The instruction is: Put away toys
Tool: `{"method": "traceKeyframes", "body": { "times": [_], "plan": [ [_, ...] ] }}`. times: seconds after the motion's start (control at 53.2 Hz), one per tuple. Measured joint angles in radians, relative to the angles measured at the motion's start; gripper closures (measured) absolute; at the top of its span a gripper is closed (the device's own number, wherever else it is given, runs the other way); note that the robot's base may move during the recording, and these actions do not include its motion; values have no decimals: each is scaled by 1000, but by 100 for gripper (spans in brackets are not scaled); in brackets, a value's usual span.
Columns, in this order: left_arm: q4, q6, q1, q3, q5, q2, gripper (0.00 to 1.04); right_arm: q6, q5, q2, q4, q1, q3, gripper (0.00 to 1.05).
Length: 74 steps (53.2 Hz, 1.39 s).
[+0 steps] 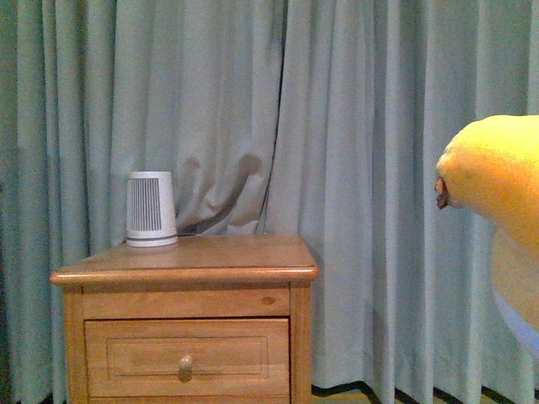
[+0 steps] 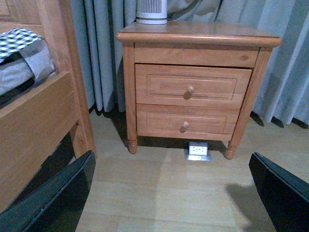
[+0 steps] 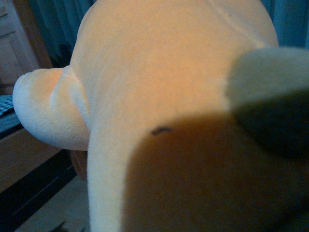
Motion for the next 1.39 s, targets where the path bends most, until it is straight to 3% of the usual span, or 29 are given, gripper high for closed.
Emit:
{"method": "traceKeyframes", "body": {
  "times": [1.392],
  "plan": [
    [0,0,1,0,-2,0,6,0,-2,1,0,0,0,84]
  ]
}}
